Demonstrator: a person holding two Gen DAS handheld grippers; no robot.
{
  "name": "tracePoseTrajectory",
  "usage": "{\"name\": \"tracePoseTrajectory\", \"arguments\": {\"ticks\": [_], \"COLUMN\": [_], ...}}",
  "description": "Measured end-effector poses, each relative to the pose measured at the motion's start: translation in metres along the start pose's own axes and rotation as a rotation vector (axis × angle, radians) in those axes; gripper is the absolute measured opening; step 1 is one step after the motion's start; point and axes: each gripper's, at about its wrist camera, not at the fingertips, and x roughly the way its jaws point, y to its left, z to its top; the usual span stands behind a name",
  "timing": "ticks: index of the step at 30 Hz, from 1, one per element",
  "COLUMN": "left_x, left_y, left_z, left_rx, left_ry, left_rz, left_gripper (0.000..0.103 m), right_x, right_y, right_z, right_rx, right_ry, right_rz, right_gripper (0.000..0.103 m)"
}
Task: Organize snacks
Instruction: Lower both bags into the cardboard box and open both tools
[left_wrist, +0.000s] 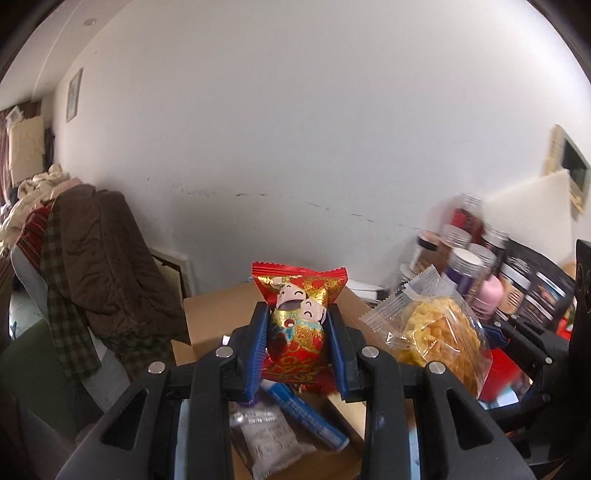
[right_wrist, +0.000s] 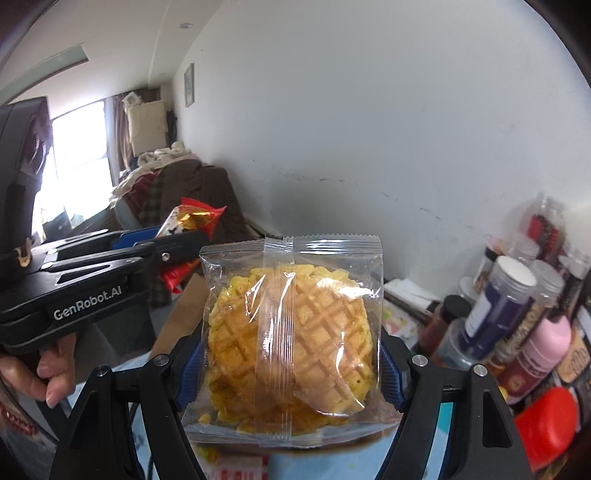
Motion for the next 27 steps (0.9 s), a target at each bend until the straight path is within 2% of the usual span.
{"name": "tracePoseTrajectory", "arguments": {"ticks": [8, 13, 18, 20, 27], "left_x": [0.062, 0.092, 0.117, 0.128, 0.147], "left_y": [0.011, 0.02, 0.026, 0.03, 0.032], "left_z": [-0.007, -0.028, -0.043, -0.049, -0.061], "left_rx": [-0.006, -0.017, -0.009, -0.023, -0.043], "left_ry": [0.076, 0.135, 0.231, 0.283, 0.391], "left_rz": [0.052, 0.095, 0.115, 0.102, 0.084], "left_gripper": [0.03, 0.03, 0.03, 0.03, 0.03], "right_x": [0.058, 0.083, 0.107, 0.122, 0.125], "right_y": [-0.024, -0.034, -0.038, -0.039, -0.044], "right_z": [0.002, -0.007, -0.024, -0.028, -0.03], "right_rx": [0.049, 0.077, 0.092, 0.084, 0.095], "right_ry": [0.059, 0.11, 0.158, 0.223, 0.235], "right_rz": [-0.001, -0.004, 0.036, 0.019, 0.022], "right_gripper": [0.076, 0.076, 0.077, 0.077, 0.081]}}
